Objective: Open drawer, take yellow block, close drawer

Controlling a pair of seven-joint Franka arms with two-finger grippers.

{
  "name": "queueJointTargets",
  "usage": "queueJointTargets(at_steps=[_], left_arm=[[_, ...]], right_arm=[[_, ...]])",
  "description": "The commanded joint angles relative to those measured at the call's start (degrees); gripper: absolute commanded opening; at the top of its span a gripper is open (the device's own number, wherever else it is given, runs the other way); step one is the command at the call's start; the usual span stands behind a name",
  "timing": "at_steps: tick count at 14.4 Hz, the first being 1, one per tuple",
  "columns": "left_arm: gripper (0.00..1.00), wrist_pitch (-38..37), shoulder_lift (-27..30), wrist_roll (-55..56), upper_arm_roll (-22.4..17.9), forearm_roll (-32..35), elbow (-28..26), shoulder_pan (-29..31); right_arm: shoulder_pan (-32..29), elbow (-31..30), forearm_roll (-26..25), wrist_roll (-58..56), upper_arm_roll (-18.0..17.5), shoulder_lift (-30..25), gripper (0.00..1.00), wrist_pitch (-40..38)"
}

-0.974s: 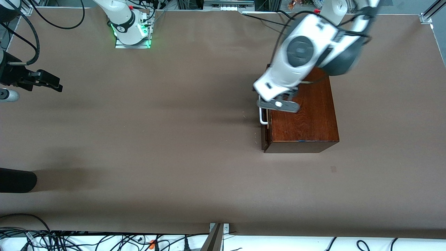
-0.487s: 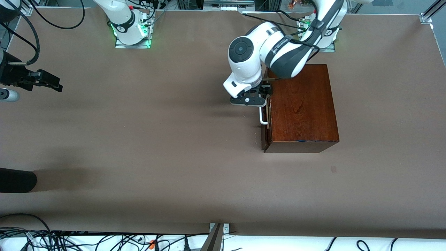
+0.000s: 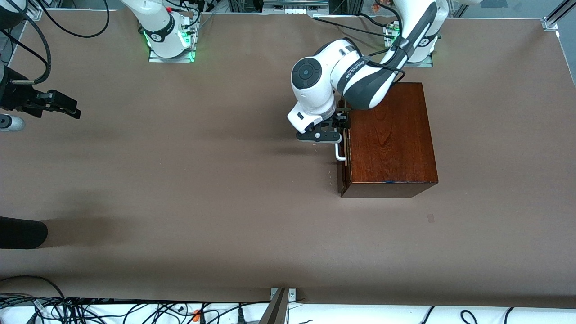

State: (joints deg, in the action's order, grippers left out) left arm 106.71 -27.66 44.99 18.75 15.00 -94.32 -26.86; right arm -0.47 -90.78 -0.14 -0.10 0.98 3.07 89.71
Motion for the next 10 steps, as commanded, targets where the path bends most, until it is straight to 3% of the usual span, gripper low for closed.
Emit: queueJointTargets(at_steps=[1,10], left_arm=[[1.00,0.7,-1.1,1.9,-0.4,2.9,0.4,-1.4],[1.00,2.9,-3.1,4.0,-0.4,3.8,-0.3,-1.6]], right_arm=[[-0.1,-0.2,0.3,0.5,0.1,-0.3,1.00,-0.1],[-0.1,-0.3,0.3,0.5,0.1,-0.3,1.00,-0.1]])
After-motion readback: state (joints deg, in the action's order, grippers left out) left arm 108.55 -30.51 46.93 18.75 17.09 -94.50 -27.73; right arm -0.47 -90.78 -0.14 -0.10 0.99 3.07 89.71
